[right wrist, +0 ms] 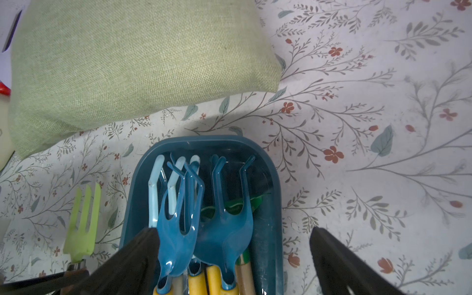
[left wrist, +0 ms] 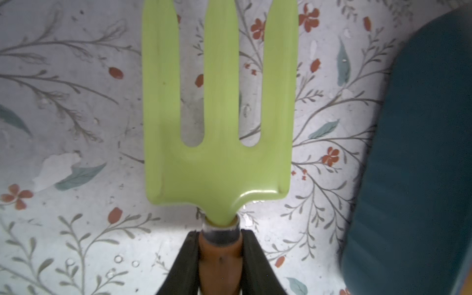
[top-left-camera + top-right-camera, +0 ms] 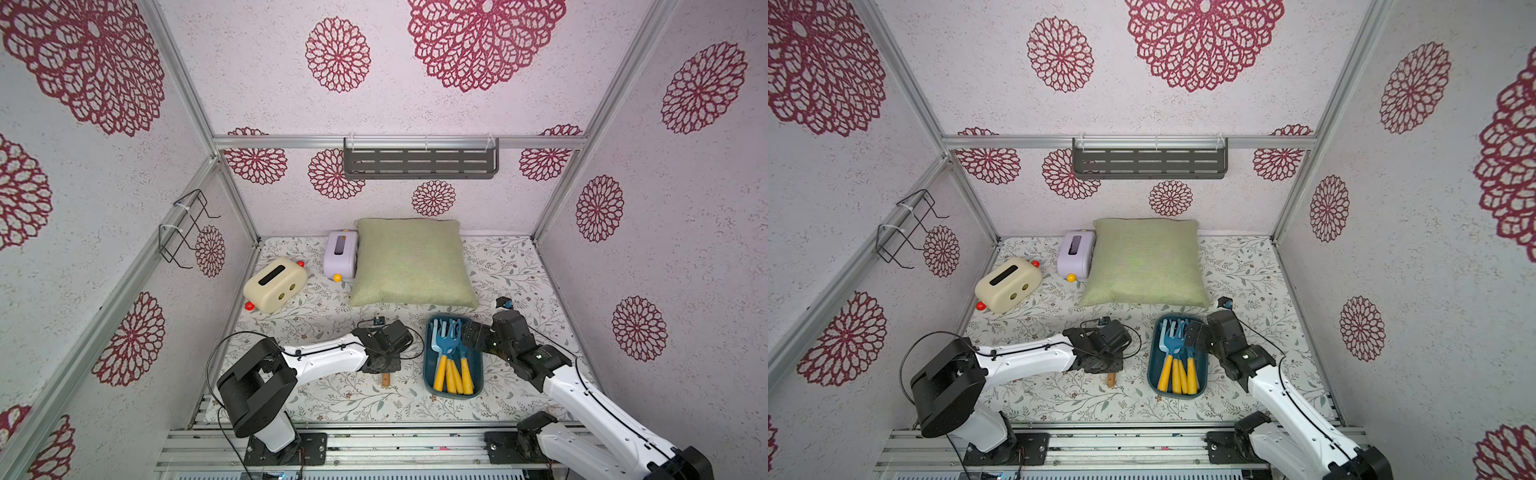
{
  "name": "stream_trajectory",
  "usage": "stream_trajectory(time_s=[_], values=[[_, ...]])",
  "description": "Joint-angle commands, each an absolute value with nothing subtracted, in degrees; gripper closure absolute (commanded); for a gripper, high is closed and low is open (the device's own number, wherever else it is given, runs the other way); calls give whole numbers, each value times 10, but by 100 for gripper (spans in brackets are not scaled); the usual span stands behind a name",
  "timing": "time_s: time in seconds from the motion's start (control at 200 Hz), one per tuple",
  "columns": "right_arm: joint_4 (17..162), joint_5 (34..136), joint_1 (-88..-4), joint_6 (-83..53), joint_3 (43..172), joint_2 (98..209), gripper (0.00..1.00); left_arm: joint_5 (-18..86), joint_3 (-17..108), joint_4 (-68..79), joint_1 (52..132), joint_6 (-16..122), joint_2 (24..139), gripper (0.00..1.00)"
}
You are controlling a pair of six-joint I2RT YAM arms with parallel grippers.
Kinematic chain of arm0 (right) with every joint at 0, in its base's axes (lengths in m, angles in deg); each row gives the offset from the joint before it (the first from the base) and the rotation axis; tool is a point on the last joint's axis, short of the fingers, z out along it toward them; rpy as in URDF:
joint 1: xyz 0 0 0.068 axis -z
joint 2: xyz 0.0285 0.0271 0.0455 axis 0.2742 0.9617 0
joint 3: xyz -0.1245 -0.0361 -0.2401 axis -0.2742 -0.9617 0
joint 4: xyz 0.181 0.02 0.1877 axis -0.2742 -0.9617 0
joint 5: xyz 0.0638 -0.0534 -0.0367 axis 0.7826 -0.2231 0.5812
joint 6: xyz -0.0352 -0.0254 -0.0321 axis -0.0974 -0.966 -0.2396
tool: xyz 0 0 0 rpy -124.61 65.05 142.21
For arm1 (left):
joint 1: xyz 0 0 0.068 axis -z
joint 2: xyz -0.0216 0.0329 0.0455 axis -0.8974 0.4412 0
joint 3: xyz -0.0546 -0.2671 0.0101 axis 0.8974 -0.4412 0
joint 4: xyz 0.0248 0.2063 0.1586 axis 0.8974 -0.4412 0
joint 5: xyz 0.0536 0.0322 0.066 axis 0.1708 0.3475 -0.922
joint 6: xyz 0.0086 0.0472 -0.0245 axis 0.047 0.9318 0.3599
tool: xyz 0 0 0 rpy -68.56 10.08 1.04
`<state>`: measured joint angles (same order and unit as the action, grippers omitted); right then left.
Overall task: Put the rake into the storage box
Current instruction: Pick up the rake at the center of the board, then place the rake in the storage box.
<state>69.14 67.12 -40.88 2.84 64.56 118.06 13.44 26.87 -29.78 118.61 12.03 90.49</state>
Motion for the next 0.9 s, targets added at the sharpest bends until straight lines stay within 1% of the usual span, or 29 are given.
stream_trajectory(time_s=[0.0, 0.35, 0.59, 0.635, 0.896], values=[[685, 700, -388, 30, 665, 1187, 1, 122, 290, -281, 1202, 119, 892, 92], [697, 719, -352, 31, 667, 1179, 1, 138, 332, -273, 1255, 112, 854, 92], [683, 703, -331, 42, 660, 1163, 1, 171, 370, -224, 1271, 104, 893, 93], [683, 700, -330, 45, 656, 1157, 1, 178, 381, -222, 1271, 104, 905, 95], [688, 697, -320, 47, 634, 1125, 1, 191, 433, -213, 1278, 106, 955, 95]])
